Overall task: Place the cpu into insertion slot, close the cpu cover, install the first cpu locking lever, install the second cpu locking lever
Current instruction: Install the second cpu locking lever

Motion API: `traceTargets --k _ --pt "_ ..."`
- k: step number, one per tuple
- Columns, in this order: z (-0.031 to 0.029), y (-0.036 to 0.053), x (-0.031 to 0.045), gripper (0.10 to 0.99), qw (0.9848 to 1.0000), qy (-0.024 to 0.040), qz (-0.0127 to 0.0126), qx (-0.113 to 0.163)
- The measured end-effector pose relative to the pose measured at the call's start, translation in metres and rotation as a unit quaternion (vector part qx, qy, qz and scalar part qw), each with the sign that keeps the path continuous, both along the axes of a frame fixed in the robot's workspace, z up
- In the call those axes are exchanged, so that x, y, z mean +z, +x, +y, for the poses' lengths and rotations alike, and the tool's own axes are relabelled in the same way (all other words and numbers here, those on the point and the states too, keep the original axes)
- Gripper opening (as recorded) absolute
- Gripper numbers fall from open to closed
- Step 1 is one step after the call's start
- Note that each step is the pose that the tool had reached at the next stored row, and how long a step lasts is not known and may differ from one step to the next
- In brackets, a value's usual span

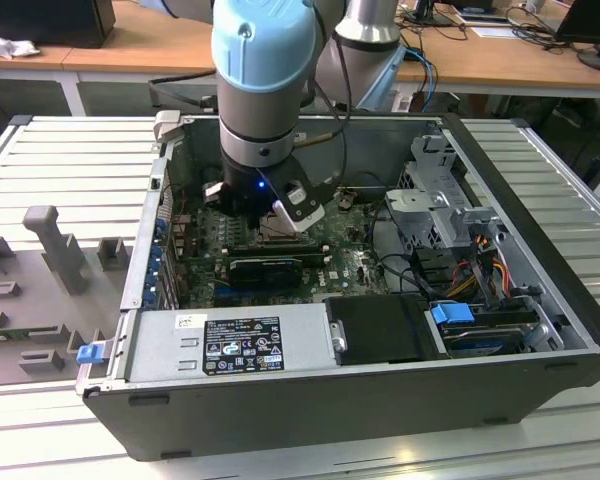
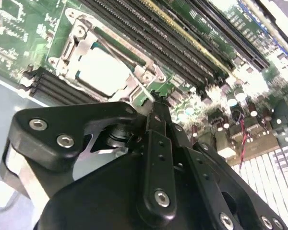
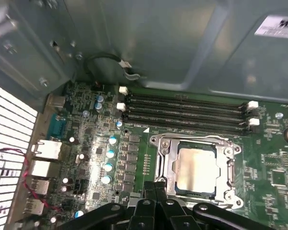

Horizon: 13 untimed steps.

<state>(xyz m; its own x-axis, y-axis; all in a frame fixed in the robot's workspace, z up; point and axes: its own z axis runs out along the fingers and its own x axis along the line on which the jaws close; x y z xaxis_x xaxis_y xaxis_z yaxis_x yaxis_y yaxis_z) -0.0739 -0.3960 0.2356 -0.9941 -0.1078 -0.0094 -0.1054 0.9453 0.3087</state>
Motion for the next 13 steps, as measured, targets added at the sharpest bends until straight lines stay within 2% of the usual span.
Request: traceTargets --k 1,3,4,7,10,11,13 --pt "0.0000 0.0000 0.0029 0.106 1.0000 0.0000 0.0000 0.000" --pt "0.0000 0.0000 0.0138 0.106 1.0000 0.0000 0.0000 0.000" --pt "0.0000 0.0003 0.0152 0.106 1.0000 -0.0001 0.0000 0.000" --pt "0.0000 0.0082 0.0154 0.106 1.0000 -0.0001 0.0016 0.000" --pt "0.0000 0.0241 0.0134 0.106 1.0000 -0.0004 0.0029 0.000" --pt "0.0000 0.0278 0.0127 0.106 1.0000 -0.0019 0.0029 0.000" --pt "0.0000 0.0341 0.0121 0.106 0.9999 -0.0118 0.0030 0.000"
